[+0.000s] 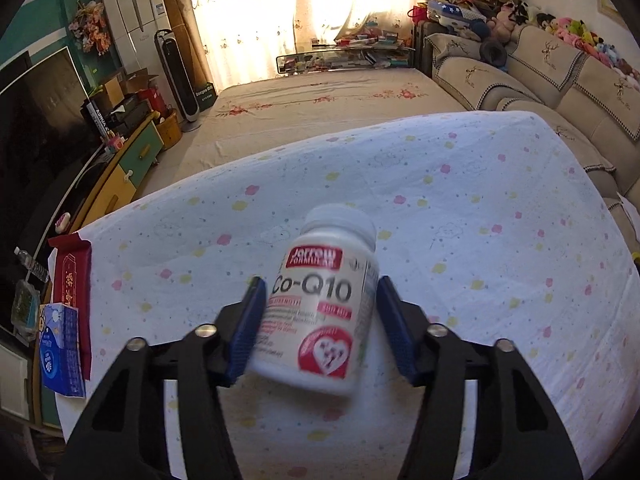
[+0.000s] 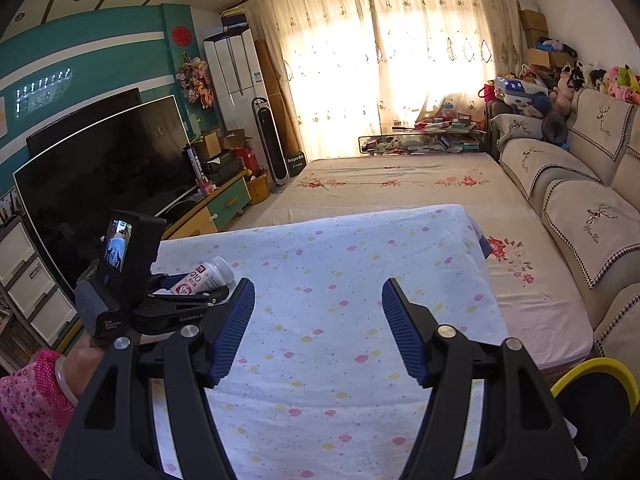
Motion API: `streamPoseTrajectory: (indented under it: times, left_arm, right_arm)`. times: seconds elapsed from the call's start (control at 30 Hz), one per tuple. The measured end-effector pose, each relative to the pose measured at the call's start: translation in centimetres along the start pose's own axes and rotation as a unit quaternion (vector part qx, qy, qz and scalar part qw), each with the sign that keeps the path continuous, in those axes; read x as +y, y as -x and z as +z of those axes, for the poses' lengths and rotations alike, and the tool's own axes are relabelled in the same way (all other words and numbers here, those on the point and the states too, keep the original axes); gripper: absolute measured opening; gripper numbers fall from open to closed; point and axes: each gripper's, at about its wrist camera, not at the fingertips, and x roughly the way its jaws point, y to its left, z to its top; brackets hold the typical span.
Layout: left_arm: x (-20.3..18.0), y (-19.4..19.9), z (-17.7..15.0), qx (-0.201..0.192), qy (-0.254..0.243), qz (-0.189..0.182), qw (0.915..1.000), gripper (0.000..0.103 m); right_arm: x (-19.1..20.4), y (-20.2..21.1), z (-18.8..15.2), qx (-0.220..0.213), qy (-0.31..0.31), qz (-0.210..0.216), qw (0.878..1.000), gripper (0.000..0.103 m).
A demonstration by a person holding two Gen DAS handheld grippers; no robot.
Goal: Collect trash
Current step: 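Reach the left tool to the white vitamin bottle and grasp it, then carry the vitamin bottle over the bin and open the left tool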
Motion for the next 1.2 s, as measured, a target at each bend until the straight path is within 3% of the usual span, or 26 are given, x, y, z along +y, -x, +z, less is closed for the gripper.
streamPoseTrajectory:
  times: [0.23, 0.5, 0.63, 0.93, 1.2]
  left_arm:
    - [-0.6, 2.0, -0.9, -0.005, 0.002, -0.014, 0.9999, 0.047]
    - [-5.2, 10.3, -3.2, -0.055, -0.018, -0.049, 0.9971, 0.047]
    - [-8.5, 14.4, -4.6, -0.07, -0.036, -0.074, 0.9941, 0.047]
    - [-20.0, 19.8, -6.4, -0.077, -0.095, -0.16, 0.9795, 0.047]
    - [-32.4, 21.1, -7.6, -0.066, -0.165, -0.231, 0.9565, 0.047]
  right_arm:
    - [-1.1, 1.2, 0.6, -0.017, -0.02, 0.002, 1.0, 0.063]
    - [-3.0, 4.0, 1.5, -0.053, -0.046, -0.009, 0.997, 0.063]
    - [-4.4, 9.1, 0.5, -0.091, -0.056, -0.011, 0.994, 0.063]
    - [-10.8, 22.6, -5.0, -0.143, -0.065, -0.127, 0.979, 0.065]
    - [-19.3, 29.2, -11.1, -0.139, -0.155, -0.214, 0.954, 0.065]
